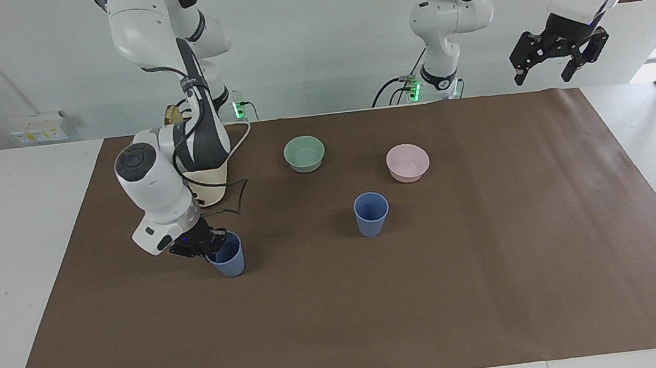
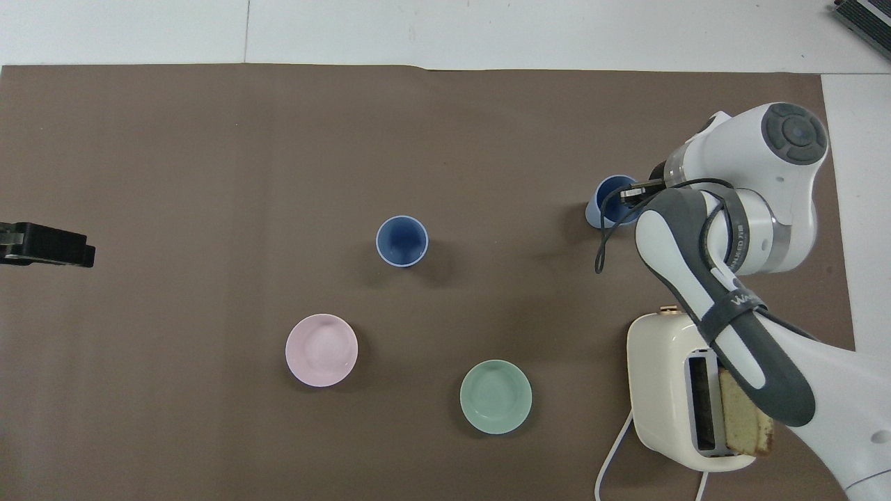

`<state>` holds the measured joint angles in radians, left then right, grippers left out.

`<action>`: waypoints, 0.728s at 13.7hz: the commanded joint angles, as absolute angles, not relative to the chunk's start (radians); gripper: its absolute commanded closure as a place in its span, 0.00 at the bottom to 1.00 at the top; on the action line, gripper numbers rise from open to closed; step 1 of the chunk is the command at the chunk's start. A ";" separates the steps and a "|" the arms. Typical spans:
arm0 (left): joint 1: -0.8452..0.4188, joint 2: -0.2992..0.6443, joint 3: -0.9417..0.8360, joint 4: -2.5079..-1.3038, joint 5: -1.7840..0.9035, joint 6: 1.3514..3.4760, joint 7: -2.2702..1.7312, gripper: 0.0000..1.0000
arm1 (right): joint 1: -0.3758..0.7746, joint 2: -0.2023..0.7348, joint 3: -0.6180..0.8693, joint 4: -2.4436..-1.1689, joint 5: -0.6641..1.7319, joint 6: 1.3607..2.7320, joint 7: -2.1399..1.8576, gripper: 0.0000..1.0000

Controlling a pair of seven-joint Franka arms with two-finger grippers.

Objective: Stack blue cups with both arms
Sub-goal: 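Grasp the second blue cup with the right gripper, then carry the held cup with the right gripper over the center cup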

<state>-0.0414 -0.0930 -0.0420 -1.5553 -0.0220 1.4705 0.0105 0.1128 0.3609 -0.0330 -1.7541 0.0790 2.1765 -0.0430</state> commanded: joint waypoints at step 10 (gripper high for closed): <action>-0.038 -0.104 -0.046 -1.560 -0.015 1.456 0.011 0.00 | 0.371 0.339 -0.028 -1.514 0.081 1.957 0.412 1.00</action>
